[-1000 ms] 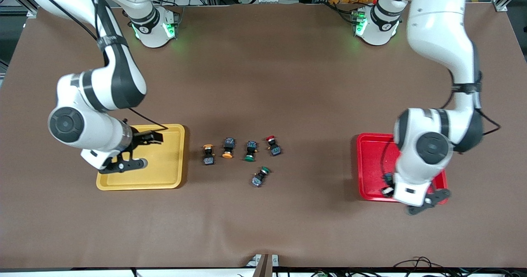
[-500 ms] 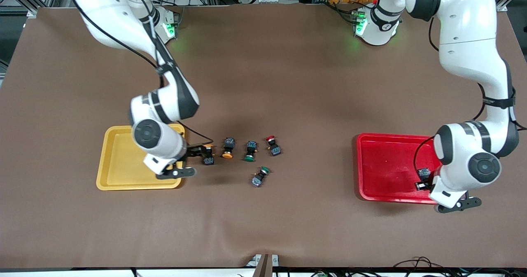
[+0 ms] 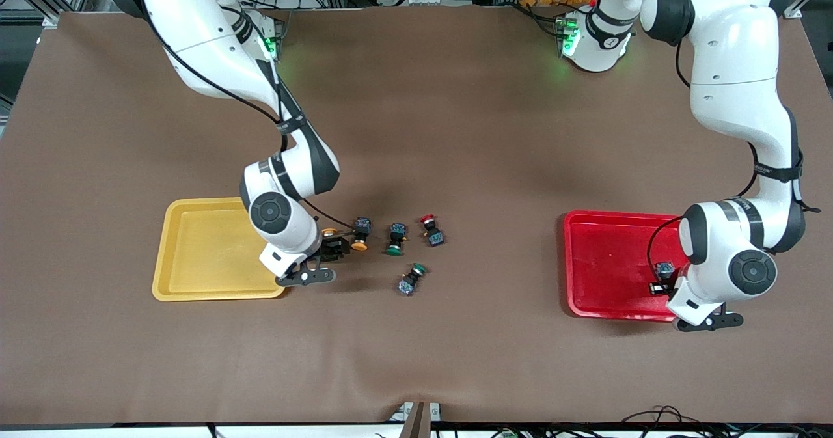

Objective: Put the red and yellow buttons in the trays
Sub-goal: 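Carry the red button to the red tray while the right gripper grasps a yellow button, then release the red button in the red tray while the right gripper lowers yellow button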

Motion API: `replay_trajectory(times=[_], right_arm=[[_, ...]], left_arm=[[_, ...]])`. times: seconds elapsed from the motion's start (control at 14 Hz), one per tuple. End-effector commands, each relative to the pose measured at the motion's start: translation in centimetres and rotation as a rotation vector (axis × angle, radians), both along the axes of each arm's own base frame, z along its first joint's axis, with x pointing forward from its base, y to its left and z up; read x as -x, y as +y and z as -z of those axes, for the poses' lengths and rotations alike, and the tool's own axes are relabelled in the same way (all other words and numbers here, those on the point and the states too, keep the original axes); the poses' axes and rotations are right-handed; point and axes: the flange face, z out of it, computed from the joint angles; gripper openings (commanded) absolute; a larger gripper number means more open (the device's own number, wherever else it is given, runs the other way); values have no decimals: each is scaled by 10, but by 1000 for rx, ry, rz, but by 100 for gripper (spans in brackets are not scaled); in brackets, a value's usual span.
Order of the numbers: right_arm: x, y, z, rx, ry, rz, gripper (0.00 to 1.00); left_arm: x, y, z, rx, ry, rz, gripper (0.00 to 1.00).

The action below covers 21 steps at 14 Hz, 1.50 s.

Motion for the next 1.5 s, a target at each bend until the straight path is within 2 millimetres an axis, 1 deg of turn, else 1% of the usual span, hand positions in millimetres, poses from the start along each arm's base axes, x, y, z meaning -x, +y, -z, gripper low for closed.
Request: replay_trajectory(times=[0.0,0.07,0.14,0.21,0.29,0.36,0.43,0.5,0.57,0.71,0.79,0.86,0.93,1.0,1.07,1.14,1.21,1.29,1.36,1.43], right_arm=[[-1,2,13,3,-10,13,100],[0,2,16,5,-6,11,100],[3,4,17,7,2,9,100],[5,4,20,7,11,15,75],[7,3,22,9,18,20,40],[9,3,24,11,22,22,10],[9,3,24,11,22,23,9],[7,-1,21,9,20,29,2],[5,-3,15,5,17,31,0],[2,-4,-5,6,24,18,0],[1,-7,-19,11,42,16,0],[-4,-21,-38,13,60,19,0],[-7,-39,-52,21,91,10,0],[-13,-67,-66,20,117,-19,0],[-19,-97,-78,14,133,-66,0],[-24,-125,-85,8,148,-107,0],[-29,-154,-86,2,154,-131,0],[-33,-179,-82,-5,156,-141,0],[-35,-199,-75,-7,159,-134,0],[-36,-205,-69,-7,149,-127,0]], left_arm=[[-3,1,-3,20,-4,4,20],[-3,1,-1,20,-2,4,27],[-3,1,-1,18,-2,5,30],[-3,-1,-3,20,-5,8,34],[-4,-2,-4,22,-8,8,44],[-5,-3,-7,22,-12,9,53],[-6,-5,-12,25,-20,11,58],[-7,-10,-17,34,-28,15,62],[-11,-18,-25,44,-43,25,66],[-16,-31,-49,54,-80,34,76],[-17,-46,-58,76,-93,34,81],[-16,-66,-61,119,-99,12,84],[-16,-81,-64,145,-107,-37,85],[-16,-98,-73,167,-121,-89,85],[-14,-118,-76,188,-123,-124,85],[-11,-142,-75,212,-117,-146,85],[-7,-168,-77,224,-118,-186,85],[-5,-189,-80,228,-124,-224,84],[-2,-218,-86,233,-136,-247,84],[3,-245,-86,238,-137,-279,84]])
